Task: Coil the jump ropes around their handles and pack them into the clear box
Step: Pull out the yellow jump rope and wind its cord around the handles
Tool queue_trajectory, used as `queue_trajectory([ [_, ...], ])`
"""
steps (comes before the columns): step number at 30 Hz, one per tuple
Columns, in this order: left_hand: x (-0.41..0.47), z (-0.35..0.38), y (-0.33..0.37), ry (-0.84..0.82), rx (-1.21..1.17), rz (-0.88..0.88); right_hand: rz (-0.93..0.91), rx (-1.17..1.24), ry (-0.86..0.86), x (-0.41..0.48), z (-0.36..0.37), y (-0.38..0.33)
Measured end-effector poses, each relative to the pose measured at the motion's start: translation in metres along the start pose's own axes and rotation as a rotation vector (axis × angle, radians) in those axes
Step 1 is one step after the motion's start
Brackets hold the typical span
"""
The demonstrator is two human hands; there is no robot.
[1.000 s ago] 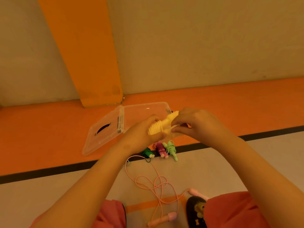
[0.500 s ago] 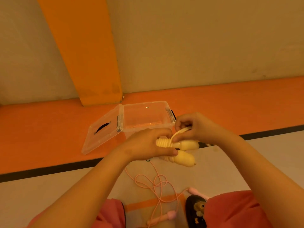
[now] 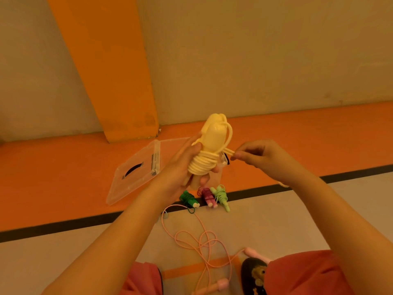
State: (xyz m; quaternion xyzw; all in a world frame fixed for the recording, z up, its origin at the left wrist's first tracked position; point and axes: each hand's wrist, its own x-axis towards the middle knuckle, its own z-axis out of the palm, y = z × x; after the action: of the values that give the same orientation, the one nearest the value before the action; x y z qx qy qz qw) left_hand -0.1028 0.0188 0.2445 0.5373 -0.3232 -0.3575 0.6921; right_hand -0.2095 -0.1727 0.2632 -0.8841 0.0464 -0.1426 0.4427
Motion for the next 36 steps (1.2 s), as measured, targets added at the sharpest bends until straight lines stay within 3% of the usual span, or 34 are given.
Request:
queue_trajectory([
  [3,0.002,0.002,-0.001,0.013,-0.033,0.013,-0.009,-0.143,-0.022,0.002,0.004,0.003],
  [7,0.006,-0.009,-0.002,0.15,-0.085,-0.016,0.006,-0.315,-0.048,0.002,0.001,0.008],
  [20,0.015,-0.029,-0.028,0.453,0.112,-0.102,-0.002,-0.505,0.018,-0.003,0.005,-0.007],
  [26,0.019,-0.046,-0.03,0.574,0.221,-0.136,-0.009,-0.103,0.185,-0.008,-0.005,-0.012],
  [33,0.016,-0.03,-0.038,0.407,0.347,-0.197,-0.136,0.484,0.117,-0.005,0.004,-0.014],
  [36,0.016,-0.024,-0.044,0.306,0.537,-0.187,-0.177,0.429,0.084,-0.005,0.009,-0.015],
])
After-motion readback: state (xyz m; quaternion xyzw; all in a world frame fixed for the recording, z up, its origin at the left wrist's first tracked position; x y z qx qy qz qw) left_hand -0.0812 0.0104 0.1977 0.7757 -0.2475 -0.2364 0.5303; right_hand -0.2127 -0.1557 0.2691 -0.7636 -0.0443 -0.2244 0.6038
